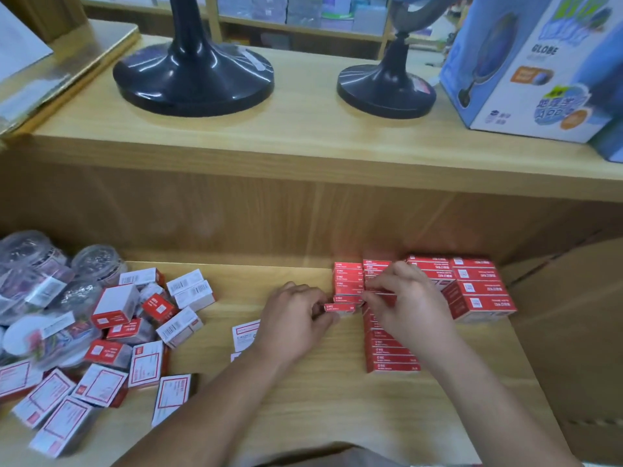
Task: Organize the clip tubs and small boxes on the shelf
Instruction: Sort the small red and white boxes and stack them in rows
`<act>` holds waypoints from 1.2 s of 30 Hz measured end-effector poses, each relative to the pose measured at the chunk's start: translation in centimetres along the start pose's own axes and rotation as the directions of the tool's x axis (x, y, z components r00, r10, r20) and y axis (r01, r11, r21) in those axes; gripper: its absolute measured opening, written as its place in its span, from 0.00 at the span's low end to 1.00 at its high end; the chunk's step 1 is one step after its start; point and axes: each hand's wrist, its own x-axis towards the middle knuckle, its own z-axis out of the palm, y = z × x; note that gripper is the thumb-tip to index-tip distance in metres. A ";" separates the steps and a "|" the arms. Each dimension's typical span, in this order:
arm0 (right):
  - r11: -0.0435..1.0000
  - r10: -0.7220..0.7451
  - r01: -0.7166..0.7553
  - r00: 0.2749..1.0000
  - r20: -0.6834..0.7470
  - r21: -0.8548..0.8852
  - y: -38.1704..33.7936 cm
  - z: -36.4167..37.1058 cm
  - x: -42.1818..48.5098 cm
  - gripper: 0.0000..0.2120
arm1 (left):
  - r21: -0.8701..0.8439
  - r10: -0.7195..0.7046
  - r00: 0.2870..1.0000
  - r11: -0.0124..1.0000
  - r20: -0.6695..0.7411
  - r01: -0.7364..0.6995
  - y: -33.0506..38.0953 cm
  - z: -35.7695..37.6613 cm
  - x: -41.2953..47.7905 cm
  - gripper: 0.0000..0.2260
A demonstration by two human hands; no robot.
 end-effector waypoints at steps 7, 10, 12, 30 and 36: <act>0.985 0.081 -0.064 0.991 -0.106 0.162 1.4 -0.4 -2.3 0.06 | 0.180 -0.014 0.999 0.983 -0.032 0.019 1.0 1.9 -0.3 0.16; 0.995 0.062 -0.056 0.996 -0.062 0.084 1.4 -0.5 -2.9 0.13 | 0.261 -0.033 0.999 0.965 -0.038 0.042 1.5 2.3 -0.7 0.19; 0.998 0.051 -0.050 0.999 -0.018 0.034 1.3 -0.4 -3.1 0.17 | 0.293 -0.024 0.998 0.955 -0.052 0.038 1.8 2.5 -0.9 0.19; 0.967 -0.173 0.175 0.985 -0.026 0.187 -4.9 -0.6 -4.2 0.09 | 0.259 -0.007 0.998 0.966 -0.064 0.024 1.3 -3.4 -4.7 0.11; 0.962 -0.245 0.195 0.924 0.293 0.189 -10.1 4.4 -3.3 0.13 | 0.535 -0.172 0.983 0.827 -0.056 0.175 -2.4 -9.7 -11.7 0.19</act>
